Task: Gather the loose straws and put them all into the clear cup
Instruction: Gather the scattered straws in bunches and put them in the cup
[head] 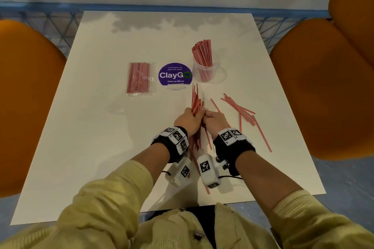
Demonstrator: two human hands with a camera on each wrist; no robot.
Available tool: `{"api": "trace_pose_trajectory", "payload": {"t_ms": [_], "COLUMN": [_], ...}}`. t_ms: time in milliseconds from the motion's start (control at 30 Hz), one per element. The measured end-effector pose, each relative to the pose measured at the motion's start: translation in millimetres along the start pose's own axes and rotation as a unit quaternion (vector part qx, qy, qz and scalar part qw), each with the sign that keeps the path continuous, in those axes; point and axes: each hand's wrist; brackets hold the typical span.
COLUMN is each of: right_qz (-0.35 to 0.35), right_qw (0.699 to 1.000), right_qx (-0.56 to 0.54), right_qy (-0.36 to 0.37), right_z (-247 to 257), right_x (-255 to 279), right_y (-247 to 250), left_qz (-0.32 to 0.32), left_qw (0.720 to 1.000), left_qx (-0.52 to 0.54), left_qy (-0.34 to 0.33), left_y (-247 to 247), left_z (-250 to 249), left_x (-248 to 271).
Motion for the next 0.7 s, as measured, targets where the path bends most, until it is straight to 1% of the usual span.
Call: {"api": "trace_pose_trajectory", "payload": {"t_ms": [133,200,333,467,533,567,600,633,667,700], "right_qz": [0.024,0.028,0.011,-0.03,-0.027,-0.002,0.038,0.093,0.149,0.198], "right_qw": [0.994,0.992,0.998,0.997,0.997,0.998,0.999,0.994,0.978,0.951], "right_qx": [-0.104,-0.124,-0.064,-0.001,0.045,0.051,0.033,-0.021,-0.102,-0.185], "right_qy": [-0.015,-0.013,0.009,0.065,0.063,0.037,-0.002,-0.051,-0.105,-0.151], "right_z": [4,8,12,11,9,8,8,8,9,9], "right_x": [3,5,5,3,4,5,6,9,11,13], "right_y": [1,2,0,-2,-5,-6,-7,-7,-7,-6], "left_qz": [-0.02,-0.039,-0.065,-0.106,-0.127,-0.137,-0.144,-0.149,-0.152,-0.154], "left_qw": [0.994,0.987,0.973,0.96,0.95,0.944,0.937,0.929,0.921,0.916], "left_qx": [0.112,0.157,0.222,0.257,0.283,0.297,0.314,0.335,0.355,0.367], "left_qy": [-0.002,-0.013,-0.021,-0.035,-0.045,-0.048,-0.048,-0.05,-0.053,-0.056], "left_y": [4,7,11,17,23,27,30,33,36,37], "left_z": [2,0,-2,-3,-4,-5,-6,-7,-8,-8], "left_x": [1,3,3,2,2,1,0,0,0,1]}}
Point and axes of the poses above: each hand's wrist, its own x-axis away from the middle knuckle, its own y-axis out of the back of the hand, z = x × y, and after that the axes turned 7 degrees about -y, right-handed
